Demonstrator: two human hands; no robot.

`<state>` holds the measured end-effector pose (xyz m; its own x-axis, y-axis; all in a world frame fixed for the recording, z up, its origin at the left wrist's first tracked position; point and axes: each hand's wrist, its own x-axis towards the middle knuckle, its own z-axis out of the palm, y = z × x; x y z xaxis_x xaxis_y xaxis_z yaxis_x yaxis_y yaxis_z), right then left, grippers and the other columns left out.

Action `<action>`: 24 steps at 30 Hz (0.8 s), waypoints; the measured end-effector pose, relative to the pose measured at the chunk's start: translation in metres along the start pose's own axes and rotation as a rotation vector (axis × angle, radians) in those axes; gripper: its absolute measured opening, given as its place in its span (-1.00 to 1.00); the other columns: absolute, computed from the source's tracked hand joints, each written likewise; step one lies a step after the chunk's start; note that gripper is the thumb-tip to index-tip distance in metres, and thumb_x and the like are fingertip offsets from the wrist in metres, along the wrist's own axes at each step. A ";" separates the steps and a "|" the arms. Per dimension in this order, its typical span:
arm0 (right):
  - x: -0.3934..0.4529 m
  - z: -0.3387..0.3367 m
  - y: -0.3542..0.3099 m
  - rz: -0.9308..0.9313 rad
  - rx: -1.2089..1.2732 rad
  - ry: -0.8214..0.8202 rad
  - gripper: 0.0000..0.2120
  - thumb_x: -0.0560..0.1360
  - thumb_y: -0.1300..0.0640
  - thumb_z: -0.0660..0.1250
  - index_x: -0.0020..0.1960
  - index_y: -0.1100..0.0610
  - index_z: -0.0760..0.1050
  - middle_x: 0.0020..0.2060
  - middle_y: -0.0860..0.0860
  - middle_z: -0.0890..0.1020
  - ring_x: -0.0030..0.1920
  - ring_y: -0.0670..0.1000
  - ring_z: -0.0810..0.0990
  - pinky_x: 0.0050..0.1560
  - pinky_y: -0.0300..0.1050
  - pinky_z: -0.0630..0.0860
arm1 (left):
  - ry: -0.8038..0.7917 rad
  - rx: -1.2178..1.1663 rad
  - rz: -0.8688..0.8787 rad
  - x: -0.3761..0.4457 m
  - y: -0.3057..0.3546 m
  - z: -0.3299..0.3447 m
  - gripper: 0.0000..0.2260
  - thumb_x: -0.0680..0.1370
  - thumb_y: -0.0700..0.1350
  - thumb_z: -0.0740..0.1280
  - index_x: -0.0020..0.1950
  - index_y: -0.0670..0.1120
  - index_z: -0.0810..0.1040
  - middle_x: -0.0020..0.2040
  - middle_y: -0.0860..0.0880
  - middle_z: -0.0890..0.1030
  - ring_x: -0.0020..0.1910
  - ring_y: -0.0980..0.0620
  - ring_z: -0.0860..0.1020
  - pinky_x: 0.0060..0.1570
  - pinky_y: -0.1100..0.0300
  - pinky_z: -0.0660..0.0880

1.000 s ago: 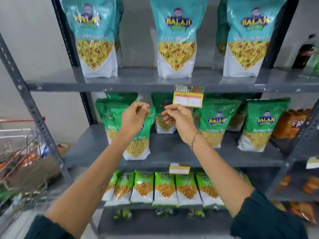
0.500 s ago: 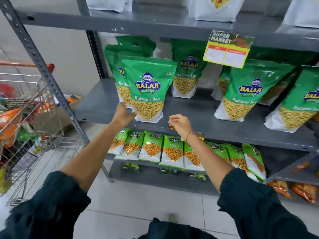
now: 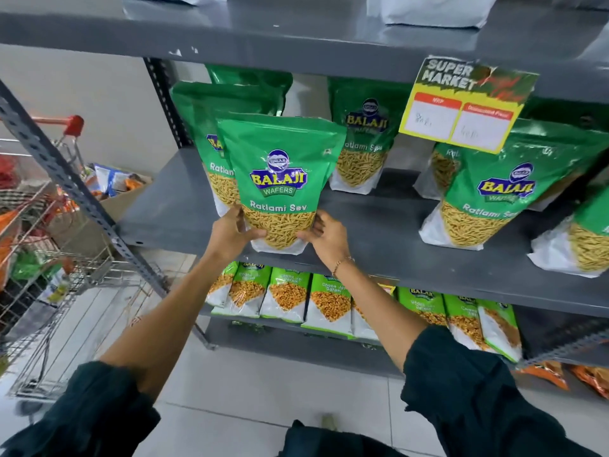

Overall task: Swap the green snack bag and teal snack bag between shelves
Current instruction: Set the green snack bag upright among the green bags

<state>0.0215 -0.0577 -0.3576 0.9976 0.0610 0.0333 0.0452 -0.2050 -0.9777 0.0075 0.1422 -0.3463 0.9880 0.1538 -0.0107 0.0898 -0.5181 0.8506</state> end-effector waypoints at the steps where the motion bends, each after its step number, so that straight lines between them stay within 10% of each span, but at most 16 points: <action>1: 0.000 -0.007 0.002 -0.011 0.004 0.010 -0.51 0.28 0.33 0.48 0.19 0.27 0.44 0.07 0.22 0.63 0.01 -0.01 0.60 0.12 -0.08 0.56 | 0.000 -0.006 0.013 -0.001 0.005 0.005 -0.62 0.32 -0.04 0.51 -0.09 -0.13 0.36 -0.30 -0.09 0.41 -0.28 -0.02 0.36 -0.32 0.14 0.30; 9: 0.017 -0.094 0.011 -0.018 0.040 0.156 -0.59 0.27 0.40 0.45 0.10 0.30 0.49 0.01 0.09 0.60 -0.12 -0.15 0.58 -0.08 -0.33 0.58 | -0.088 -0.086 0.135 0.023 0.062 0.076 -0.60 0.31 -0.11 0.53 0.03 -0.17 0.45 -0.34 0.06 0.44 -0.35 0.09 0.36 -0.41 0.37 0.32; 14: 0.033 -0.126 0.021 0.000 0.002 0.212 -0.60 0.28 0.45 0.42 0.10 0.32 0.49 0.04 0.17 0.60 -0.16 -0.21 0.56 -0.20 -0.47 0.53 | -0.102 -0.147 0.111 0.042 0.075 0.113 -0.45 0.25 -0.14 0.56 0.19 -0.19 0.49 0.05 -0.11 0.65 -0.04 -0.03 0.59 -0.12 0.38 0.46; 18: 0.042 -0.134 0.029 0.017 -0.004 0.195 -0.60 0.28 0.43 0.44 0.10 0.31 0.49 0.09 0.23 0.61 -0.04 0.00 0.59 -0.16 -0.45 0.54 | -0.096 -0.149 0.085 0.049 0.073 0.124 -0.45 0.25 -0.12 0.56 0.19 -0.17 0.50 0.12 -0.13 0.65 0.12 -0.08 0.59 0.12 0.07 0.52; 24: 0.048 -0.136 0.033 0.042 0.019 0.168 -0.57 0.30 0.38 0.45 0.15 0.26 0.46 0.13 0.20 0.60 0.05 0.02 0.57 0.04 -0.22 0.54 | -0.088 -0.123 0.097 0.052 0.073 0.128 -0.43 0.29 -0.06 0.54 0.23 -0.18 0.46 0.16 -0.14 0.63 0.15 -0.07 0.57 0.09 0.21 0.47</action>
<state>0.0781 -0.1945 -0.3602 0.9934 -0.1117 0.0250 0.0039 -0.1855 -0.9826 0.0810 0.0051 -0.3521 0.9989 0.0312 0.0338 -0.0177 -0.4191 0.9077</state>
